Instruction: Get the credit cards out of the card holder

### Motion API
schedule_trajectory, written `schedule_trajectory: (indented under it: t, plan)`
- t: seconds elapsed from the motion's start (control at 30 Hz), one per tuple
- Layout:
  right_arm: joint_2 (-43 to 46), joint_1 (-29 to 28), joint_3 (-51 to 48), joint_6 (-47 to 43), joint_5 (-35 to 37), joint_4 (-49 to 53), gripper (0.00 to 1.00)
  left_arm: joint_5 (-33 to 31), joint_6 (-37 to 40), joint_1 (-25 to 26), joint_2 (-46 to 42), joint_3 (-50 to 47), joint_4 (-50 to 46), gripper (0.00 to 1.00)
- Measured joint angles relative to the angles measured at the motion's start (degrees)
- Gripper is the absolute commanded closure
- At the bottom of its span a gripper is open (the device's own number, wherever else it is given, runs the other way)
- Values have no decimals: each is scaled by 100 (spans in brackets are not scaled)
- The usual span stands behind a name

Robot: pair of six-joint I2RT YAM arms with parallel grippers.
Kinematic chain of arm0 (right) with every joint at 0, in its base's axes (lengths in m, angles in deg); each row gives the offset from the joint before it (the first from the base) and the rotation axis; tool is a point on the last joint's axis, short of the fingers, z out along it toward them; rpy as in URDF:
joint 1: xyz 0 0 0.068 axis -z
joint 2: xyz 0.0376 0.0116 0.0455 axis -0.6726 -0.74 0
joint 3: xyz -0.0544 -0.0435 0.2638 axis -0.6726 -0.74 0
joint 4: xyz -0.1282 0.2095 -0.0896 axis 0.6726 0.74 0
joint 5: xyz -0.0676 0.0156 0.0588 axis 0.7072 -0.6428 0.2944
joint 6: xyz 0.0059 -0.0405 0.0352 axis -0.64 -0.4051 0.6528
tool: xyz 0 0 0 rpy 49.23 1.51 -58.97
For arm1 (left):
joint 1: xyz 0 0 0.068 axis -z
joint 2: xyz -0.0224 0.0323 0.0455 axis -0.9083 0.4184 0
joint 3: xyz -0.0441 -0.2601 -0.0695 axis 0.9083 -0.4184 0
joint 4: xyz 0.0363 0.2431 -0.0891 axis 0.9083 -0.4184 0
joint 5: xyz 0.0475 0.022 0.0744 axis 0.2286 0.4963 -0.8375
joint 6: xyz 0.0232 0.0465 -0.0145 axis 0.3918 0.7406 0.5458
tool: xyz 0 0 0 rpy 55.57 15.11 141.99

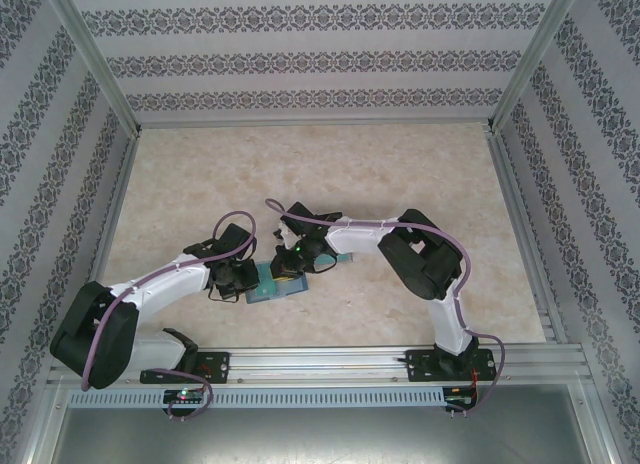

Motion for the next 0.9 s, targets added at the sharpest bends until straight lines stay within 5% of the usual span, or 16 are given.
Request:
schedule_trajectory:
  t: [0.57,0.73,0.9]
  plan:
    - [203,197,-400,2,-98,-269,100,-20,0,-7,-48,-48,24,100]
    - [262,219,-485,13,-103,-299,84,-17,0,-7,-48,-48,24,100]
    - [260,188,-487,118,-120,-398,80,-20,0,-7,-48,-48,24,100]
